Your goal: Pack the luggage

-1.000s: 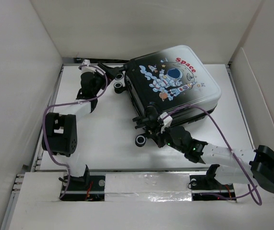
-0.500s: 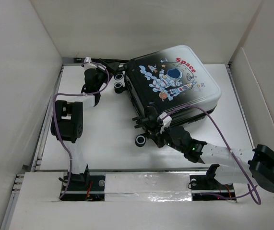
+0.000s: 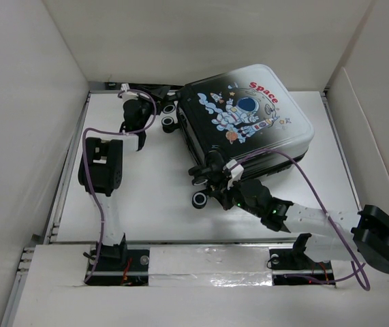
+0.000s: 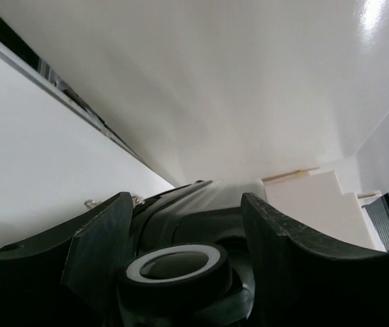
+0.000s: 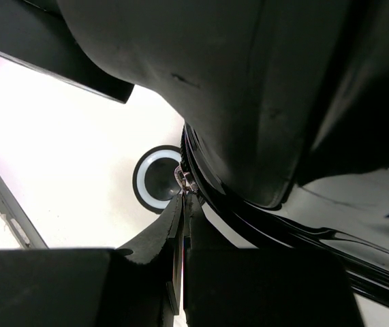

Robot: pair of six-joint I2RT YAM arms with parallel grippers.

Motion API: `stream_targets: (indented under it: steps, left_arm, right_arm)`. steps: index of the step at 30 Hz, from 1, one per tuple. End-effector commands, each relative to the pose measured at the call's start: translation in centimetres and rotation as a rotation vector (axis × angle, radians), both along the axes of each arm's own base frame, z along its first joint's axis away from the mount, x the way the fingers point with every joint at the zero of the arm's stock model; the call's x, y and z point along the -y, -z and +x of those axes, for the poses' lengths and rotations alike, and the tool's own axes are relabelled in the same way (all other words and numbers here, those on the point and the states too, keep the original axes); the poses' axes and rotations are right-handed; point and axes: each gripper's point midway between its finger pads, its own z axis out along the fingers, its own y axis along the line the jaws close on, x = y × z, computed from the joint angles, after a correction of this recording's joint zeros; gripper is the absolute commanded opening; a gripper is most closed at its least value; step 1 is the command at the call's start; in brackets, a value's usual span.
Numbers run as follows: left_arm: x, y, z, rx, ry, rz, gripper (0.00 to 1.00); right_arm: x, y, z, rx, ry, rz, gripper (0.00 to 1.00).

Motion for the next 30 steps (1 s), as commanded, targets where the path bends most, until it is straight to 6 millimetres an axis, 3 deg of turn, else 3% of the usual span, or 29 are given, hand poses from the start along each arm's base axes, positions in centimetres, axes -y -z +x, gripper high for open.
stream_targets:
  steps: [1, 4, 5, 8, 9, 10, 11, 13, 15, 16, 18, 19, 20, 21, 22, 23, 24, 25, 26, 27, 28, 30]
  left_arm:
    - [0.6, -6.2, 0.7, 0.162, -0.005, -0.064, 0.61]
    - [1.6, -6.5, 0.7, 0.174, 0.009, -0.076, 0.49]
    - [1.6, -6.6, 0.8, 0.176, 0.011, -0.082, 0.36]
    - [1.7, -6.2, 0.4, 0.186, 0.022, -0.095, 0.16]
    - [1.7, -6.0, 0.3, 0.184, 0.024, -0.096, 0.04]
    - [1.8, -6.1, 0.1, 0.189, 0.027, -0.093, 0.00]
    - [1.7, -5.3, -0.3, 0.177, 0.029, -0.086, 0.00]
    - [1.5, -5.8, -1.2, 0.205, 0.025, -0.071, 0.00]
    - [0.9, -4.2, -2.2, 0.183, 0.019, -0.049, 0.00]
    - [0.8, -5.1, -3.1, 0.219, 0.022, -0.036, 0.00]
    - [0.0, -2.9, -4.8, 0.182, 0.012, -0.013, 0.00]
    - [-0.2, -3.8, -6.0, 0.216, 0.010, -0.015, 0.00]
    - [-1.1, -1.5, -7.4, 0.172, -0.007, -0.005, 0.00]
    - [-1.4, -1.0, -8.3, 0.165, -0.011, -0.004, 0.00]
    - [-1.7, -2.1, -9.6, 0.208, -0.017, -0.014, 0.00]
    - [-2.1, -0.1, -11.3, 0.159, -0.030, -0.019, 0.00]
    - [-1.6, 0.1, -12.4, 0.162, -0.016, -0.025, 0.00]
    - [-1.3, -1.1, -13.8, 0.205, -0.007, -0.038, 0.00]
    - [-1.1, 0.4, -15.4, 0.169, -0.006, -0.036, 0.00]
    - [-0.5, 0.3, -16.3, 0.174, 0.009, -0.035, 0.00]
    - [0.9, -0.4, -17.9, 0.197, 0.045, -0.040, 0.00]
    - [1.9, 0.8, -20.1, 0.173, 0.063, -0.026, 0.00]
  right_arm:
    - [-1.4, -1.1, -1.8, -0.018, -0.097, 0.055, 0.00]
    - [-1.1, -1.5, -1.6, -0.013, -0.088, 0.065, 0.00]
    - [-1.1, -1.5, -1.6, -0.011, -0.088, 0.065, 0.00]
    - [-0.4, -1.9, -0.7, 0.005, -0.043, 0.064, 0.00]
    - [-0.2, -2.0, -0.5, 0.006, -0.036, 0.066, 0.00]
    - [0.0, -2.5, -0.4, 0.011, -0.039, 0.084, 0.00]
    - [0.0, -2.9, -0.4, 0.010, -0.056, 0.104, 0.00]
    - [0.6, -3.7, 0.4, 0.018, -0.057, 0.139, 0.00]
    - [1.7, -4.7, 1.7, 0.037, -0.030, 0.165, 0.00]
    - [1.9, -5.0, 1.9, 0.042, -0.041, 0.171, 0.00]
    - [2.6, -6.1, 2.9, 0.072, -0.028, 0.178, 0.00]
    - [3.3, -6.5, 3.9, 0.083, -0.009, 0.182, 0.00]
    - [3.7, -6.8, 4.5, 0.103, -0.003, 0.173, 0.00]
    - [4.0, -7.8, 5.3, 0.124, 0.005, 0.177, 0.00]
    - [4.2, -8.2, 5.8, 0.131, 0.000, 0.176, 0.00]
    - [5.1, -8.7, 7.1, 0.148, 0.029, 0.170, 0.00]
    - [5.3, -9.9, 8.1, 0.167, 0.034, 0.176, 0.00]
    - [5.3, -10.4, 8.6, 0.175, 0.026, 0.180, 0.00]
    - [6.2, -10.9, 9.8, 0.190, 0.055, 0.178, 0.00]
    - [6.4, -10.7, 10.7, 0.180, 0.066, 0.172, 0.00]
    - [6.3, -11.8, 11.1, 0.193, 0.048, 0.184, 0.00]
    - [6.5, -11.5, 11.7, 0.173, 0.058, 0.189, 0.00]
